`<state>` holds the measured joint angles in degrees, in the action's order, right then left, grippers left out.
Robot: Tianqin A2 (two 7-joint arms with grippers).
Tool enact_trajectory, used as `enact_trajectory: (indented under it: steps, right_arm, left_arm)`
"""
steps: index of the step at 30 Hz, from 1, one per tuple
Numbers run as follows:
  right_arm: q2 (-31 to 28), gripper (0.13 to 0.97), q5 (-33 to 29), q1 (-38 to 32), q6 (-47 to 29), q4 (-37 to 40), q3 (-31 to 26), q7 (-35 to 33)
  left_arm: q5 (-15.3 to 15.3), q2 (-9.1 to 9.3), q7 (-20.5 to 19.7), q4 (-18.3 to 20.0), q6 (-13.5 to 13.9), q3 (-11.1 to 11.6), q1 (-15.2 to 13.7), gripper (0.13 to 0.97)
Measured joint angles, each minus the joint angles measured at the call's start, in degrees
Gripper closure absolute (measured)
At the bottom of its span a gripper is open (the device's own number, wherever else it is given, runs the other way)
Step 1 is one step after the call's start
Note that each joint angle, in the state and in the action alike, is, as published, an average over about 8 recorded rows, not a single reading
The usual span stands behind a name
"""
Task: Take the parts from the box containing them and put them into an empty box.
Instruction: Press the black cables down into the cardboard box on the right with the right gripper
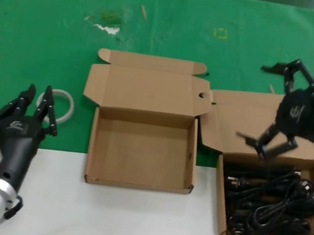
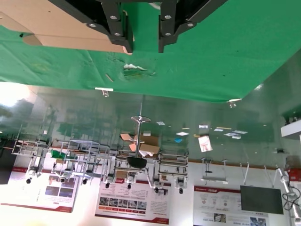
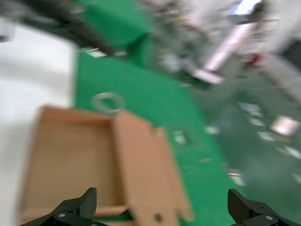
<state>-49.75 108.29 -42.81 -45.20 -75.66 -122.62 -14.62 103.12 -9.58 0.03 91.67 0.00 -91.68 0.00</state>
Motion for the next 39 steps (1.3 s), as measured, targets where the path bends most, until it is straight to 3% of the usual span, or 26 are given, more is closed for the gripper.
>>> enact_trajectory:
  steps: [5, 13, 21, 39]
  right_arm:
    - [-1.86, 0.129, -3.93, -10.6, -12.5, 4.77, -9.01, -2.54]
    - [1.65, 0.129, -16.49, -17.72, -25.52, 12.23, -12.94, -7.15]
    - [2.95, 0.129, -22.85, -15.78, -30.88, 12.01, -12.94, -9.54]
    - [6.55, 0.129, -27.88, -12.31, -33.1, 17.37, -9.24, -15.85]
  left_arm:
    - [0.0, 0.01, 0.0, 0.0, 0.0, 0.0, 0.0, 0.813]
    - [-0.01, 0.02, 0.0, 0.0, 0.01, 0.01, 0.0, 0.91]
    - [-0.01, 0.02, 0.0, 0.0, 0.01, 0.01, 0.0, 0.938]
    - [-0.01, 0.02, 0.0, 0.0, 0.01, 0.01, 0.0, 0.941]
